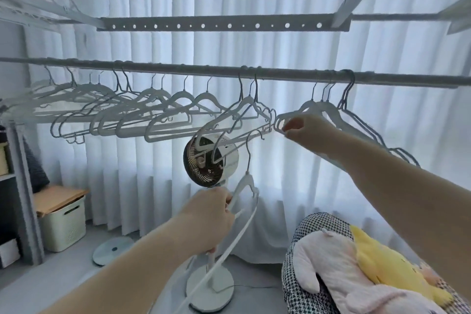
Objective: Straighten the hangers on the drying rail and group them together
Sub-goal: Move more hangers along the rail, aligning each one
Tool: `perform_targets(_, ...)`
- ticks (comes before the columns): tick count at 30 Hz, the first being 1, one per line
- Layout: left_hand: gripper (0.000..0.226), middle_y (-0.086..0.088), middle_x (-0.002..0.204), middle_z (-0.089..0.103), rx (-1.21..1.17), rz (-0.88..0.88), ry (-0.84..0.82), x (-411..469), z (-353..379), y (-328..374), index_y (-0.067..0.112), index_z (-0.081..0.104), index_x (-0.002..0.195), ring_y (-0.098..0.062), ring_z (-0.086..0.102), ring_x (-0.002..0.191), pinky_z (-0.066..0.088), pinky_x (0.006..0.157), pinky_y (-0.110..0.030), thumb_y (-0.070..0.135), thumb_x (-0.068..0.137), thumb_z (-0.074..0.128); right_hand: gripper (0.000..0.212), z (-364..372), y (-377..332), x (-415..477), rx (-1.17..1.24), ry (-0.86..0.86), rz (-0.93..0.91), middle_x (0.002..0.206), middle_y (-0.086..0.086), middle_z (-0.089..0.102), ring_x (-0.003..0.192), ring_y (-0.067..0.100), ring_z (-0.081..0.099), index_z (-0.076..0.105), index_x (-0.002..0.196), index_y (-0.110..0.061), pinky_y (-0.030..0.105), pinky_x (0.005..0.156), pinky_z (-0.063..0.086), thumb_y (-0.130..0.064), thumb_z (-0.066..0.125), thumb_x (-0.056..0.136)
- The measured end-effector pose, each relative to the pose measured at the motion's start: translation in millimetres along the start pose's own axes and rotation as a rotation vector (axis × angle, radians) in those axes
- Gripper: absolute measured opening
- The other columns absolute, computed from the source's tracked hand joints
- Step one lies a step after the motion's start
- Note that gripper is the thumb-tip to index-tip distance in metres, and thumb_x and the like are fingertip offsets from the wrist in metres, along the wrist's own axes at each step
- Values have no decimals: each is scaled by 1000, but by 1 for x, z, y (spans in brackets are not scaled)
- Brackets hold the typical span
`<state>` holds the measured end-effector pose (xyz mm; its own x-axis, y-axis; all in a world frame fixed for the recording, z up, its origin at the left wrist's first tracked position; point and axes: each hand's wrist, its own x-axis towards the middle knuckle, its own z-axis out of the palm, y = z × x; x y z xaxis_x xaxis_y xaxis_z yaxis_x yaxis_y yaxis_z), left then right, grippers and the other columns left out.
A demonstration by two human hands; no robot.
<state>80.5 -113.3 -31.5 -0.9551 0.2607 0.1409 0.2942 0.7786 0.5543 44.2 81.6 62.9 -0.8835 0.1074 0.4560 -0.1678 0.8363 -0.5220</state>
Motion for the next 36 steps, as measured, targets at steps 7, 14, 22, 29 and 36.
perform_targets(7,21,-9,91,64,6,56,18,81,-2,48,15,50,100,-7,43,19,39,29,-16,10,88,34,23,-49,57,62,-229,139,-30,108,14,67,98,25,59,67,100,-5,27,79,40,-7,51,83)
perform_targets(14,18,-9,75,69,19,46,115,147,0,77,20,51,96,-8,45,20,44,39,-17,11,85,39,26,-69,91,111,-324,186,-125,124,8,59,119,23,49,62,110,-11,31,96,38,-12,51,86)
perform_targets(22,22,-2,41,62,18,41,228,194,-3,104,12,56,95,-9,46,20,40,31,-11,8,83,38,34,-66,85,157,-462,307,-337,130,8,51,122,27,42,53,118,-14,40,101,33,-16,50,85)
perform_targets(29,21,-10,67,62,-25,83,325,214,-16,123,11,55,97,-8,48,21,42,29,-14,5,87,36,46,-60,92,184,-616,204,-318,135,6,47,129,25,34,37,132,-18,39,112,17,-21,47,87)
perform_targets(36,23,-8,48,55,-48,41,242,236,-13,134,7,56,101,-6,44,18,38,27,-11,10,90,35,43,-59,101,191,-636,249,-372,130,6,51,121,27,40,37,131,-17,37,106,23,-17,44,88)
